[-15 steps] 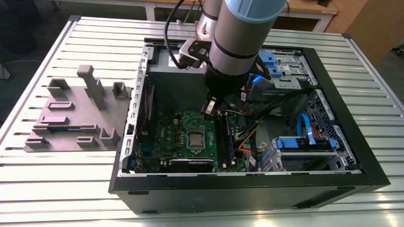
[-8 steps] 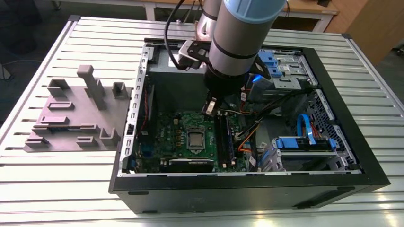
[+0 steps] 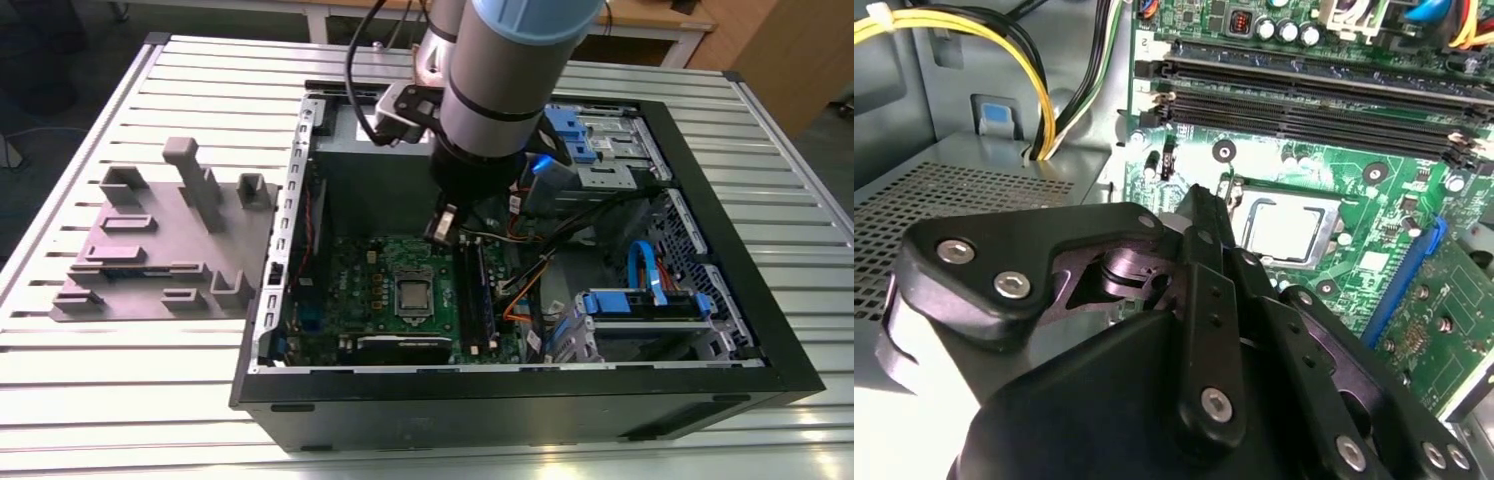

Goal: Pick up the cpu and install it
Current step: 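Install the first cpu locking lever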

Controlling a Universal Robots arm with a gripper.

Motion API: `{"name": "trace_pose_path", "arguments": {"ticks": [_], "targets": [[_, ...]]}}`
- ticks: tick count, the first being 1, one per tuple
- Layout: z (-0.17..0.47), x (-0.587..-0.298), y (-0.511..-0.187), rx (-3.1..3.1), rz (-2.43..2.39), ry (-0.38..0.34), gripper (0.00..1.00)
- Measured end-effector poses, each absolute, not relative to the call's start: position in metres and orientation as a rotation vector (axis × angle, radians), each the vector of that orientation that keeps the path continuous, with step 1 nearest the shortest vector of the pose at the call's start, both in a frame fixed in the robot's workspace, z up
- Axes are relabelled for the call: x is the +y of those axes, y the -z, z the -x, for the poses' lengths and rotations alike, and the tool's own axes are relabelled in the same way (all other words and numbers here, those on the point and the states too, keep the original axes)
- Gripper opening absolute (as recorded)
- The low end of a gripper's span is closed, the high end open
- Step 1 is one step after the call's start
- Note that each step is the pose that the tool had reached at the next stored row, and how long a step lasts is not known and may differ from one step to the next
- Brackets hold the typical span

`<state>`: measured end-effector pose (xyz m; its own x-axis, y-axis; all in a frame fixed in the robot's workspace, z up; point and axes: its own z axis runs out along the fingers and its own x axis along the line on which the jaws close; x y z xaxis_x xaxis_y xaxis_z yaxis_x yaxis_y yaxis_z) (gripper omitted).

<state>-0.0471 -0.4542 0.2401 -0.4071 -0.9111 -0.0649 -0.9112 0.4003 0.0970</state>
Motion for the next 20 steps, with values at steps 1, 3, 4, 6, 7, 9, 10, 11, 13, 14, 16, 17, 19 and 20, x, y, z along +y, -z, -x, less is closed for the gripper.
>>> {"name": "trace_pose_path", "arguments": {"ticks": [1,3,4,6,7,9,10,11,13,14,16,17,19,20], "targets": [[0.0479,-0.4542,-0.2404,2.626,1.711,-0.183,0.11],[0.0493,-0.4542,-0.2405,2.621,1.715,-0.181,0.11],[0.0496,-0.4542,-0.2405,2.615,1.723,-0.180,0.11],[0.0497,-0.4545,-0.2407,2.601,1.745,-0.179,0.11],[0.0498,-0.4545,-0.2408,2.594,1.756,-0.179,0.11],[0.0499,-0.4547,-0.2407,2.584,1.771,-0.179,0.11],[0.0499,-0.4547,-0.2407,2.583,1.774,-0.179,0.11],[0.0499,-0.4547,-0.2407,2.583,1.774,-0.179,0.11],[0.0498,-0.4547,-0.2407,2.583,1.774,-0.179,0.11],[0.0498,-0.4547,-0.2407,2.583,1.774,-0.179,0.11],[0.0498,-0.4547,-0.2407,2.583,1.774,-0.179,0.11],[0.0498,-0.4547,-0.2407,2.582,1.774,-0.179,0.11],[0.0498,-0.4547,-0.2407,2.578,1.782,-0.179,0.11],[0.0498,-0.4547,-0.2407,2.569,1.795,-0.179,0.11]]}}
